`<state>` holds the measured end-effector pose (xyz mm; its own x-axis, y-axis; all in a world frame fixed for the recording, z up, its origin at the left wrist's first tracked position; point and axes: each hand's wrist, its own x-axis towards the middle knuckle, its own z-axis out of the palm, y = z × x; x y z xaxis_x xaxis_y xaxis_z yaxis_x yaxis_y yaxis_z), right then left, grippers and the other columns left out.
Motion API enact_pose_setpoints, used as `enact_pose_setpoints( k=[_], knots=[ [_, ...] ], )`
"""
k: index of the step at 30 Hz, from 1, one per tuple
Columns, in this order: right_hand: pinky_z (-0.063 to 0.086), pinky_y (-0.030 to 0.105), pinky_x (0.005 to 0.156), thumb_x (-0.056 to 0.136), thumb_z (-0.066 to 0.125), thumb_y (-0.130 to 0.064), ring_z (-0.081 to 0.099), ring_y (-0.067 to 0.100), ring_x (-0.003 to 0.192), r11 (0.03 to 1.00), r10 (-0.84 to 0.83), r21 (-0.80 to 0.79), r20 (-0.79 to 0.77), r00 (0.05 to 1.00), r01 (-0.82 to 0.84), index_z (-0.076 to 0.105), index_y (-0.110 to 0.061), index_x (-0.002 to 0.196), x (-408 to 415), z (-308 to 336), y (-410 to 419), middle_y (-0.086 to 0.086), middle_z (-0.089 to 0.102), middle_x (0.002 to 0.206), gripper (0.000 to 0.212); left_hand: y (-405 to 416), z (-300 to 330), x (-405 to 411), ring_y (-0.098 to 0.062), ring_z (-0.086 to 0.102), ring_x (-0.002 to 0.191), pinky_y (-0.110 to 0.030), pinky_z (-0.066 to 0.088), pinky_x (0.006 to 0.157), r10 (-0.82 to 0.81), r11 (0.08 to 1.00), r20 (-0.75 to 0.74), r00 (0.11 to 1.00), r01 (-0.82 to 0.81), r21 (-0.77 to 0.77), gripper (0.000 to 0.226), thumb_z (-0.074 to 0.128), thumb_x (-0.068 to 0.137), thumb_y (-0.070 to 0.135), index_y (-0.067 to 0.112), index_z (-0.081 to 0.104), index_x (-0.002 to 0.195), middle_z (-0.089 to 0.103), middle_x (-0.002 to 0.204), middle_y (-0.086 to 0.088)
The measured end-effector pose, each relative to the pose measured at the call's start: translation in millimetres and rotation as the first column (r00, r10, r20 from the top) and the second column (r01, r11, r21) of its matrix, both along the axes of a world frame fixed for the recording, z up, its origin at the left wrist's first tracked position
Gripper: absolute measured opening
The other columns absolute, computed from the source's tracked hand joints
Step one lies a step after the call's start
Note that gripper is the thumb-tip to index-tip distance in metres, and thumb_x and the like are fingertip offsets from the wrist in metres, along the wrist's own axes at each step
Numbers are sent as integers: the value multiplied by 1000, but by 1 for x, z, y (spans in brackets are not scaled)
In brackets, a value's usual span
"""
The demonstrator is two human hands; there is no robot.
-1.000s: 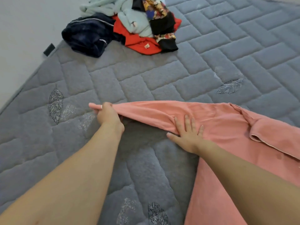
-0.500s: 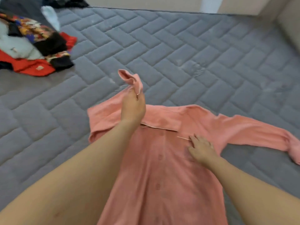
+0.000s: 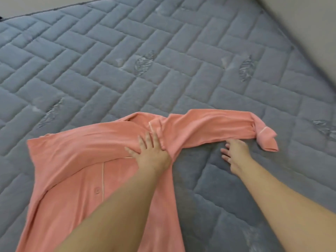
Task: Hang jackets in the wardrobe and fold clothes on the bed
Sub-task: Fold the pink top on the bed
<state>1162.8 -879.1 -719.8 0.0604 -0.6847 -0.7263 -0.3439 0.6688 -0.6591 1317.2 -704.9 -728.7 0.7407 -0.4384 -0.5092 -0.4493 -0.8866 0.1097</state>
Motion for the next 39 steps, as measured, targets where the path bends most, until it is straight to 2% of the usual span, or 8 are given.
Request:
enact_pose_setpoints(
  k=[4, 12, 18, 24, 27, 34, 37, 39],
  knots=[
    [49, 34, 74, 83, 69, -26, 59, 26, 94, 924, -382, -91, -232, 895, 371, 44, -13, 134, -34, 3, -52, 9, 52, 121, 59, -42, 10, -19, -33, 7, 146, -65, 10, 111, -264, 960, 170, 949, 275, -47, 74, 48, 86, 38, 21, 17, 151, 10, 158, -7],
    [38, 43, 100, 88, 62, -52, 40, 38, 126, 768, 328, -143, -750, 575, -624, 56, -10, 121, -124, -12, -125, 17, 44, 136, 54, -179, 5, -101, -33, 30, 129, -46, 36, 99, -580, 810, -2, 814, 577, -105, 59, 52, 83, 30, 27, 37, 140, 31, 142, -7],
    [40, 33, 61, 88, 60, -26, 61, 24, 73, 872, 190, -394, -272, 943, -289, 51, -15, 72, -125, -10, -132, 9, 64, 80, 21, -199, 0, -89, -30, 36, 127, -42, 30, 105, -260, 942, -167, 951, 212, -261, 42, 40, 84, 16, 28, 58, 120, 46, 134, -5],
    [51, 48, 83, 88, 59, -24, 66, 26, 88, 900, 66, -429, -36, 997, -75, 62, -13, 89, -109, 12, -98, 6, 70, 91, 12, -159, 27, -36, -33, 56, 116, -41, 43, 102, 66, 939, -508, 859, -226, -259, 34, 40, 97, 6, 1, 62, 122, 60, 127, -16],
    [45, 33, 66, 88, 58, -29, 54, 7, 67, 838, 118, -533, -32, 992, -117, 56, -30, 72, -67, 42, -77, -14, 58, 67, 16, -121, 52, -9, -25, 58, 88, -32, 45, 77, 197, 891, -633, 749, -407, -204, 26, 40, 95, 9, 11, 65, 102, 63, 101, -8],
    [40, 34, 70, 93, 61, -26, 49, 12, 69, 524, 663, -631, -120, 739, -572, 56, -18, 83, 65, 80, 70, -5, 58, 71, 13, 1, 100, 74, -29, 61, 82, -36, 48, 79, 368, 555, -796, 481, -800, -227, 21, 47, 96, 25, 10, 62, 95, 65, 94, -12],
    [41, 35, 101, 90, 59, -14, 58, 20, 114, 203, 873, -611, -241, 424, -765, 66, -13, 114, 97, 66, 144, 4, 67, 117, 25, 53, 96, 97, -28, 59, 88, -44, 49, 89, 372, 409, -868, 330, -897, -166, 44, 46, 95, 53, 11, 60, 96, 60, 93, -11],
    [30, 33, 112, 86, 56, -9, 47, 22, 131, 119, 840, -599, -364, 401, -792, 61, -11, 127, 106, 54, 167, 7, 57, 136, 41, 77, 85, 99, -23, 60, 76, -35, 52, 73, 389, 397, -878, 281, -911, -116, 40, 54, 92, 54, 14, 61, 99, 58, 88, -7]
  ],
)
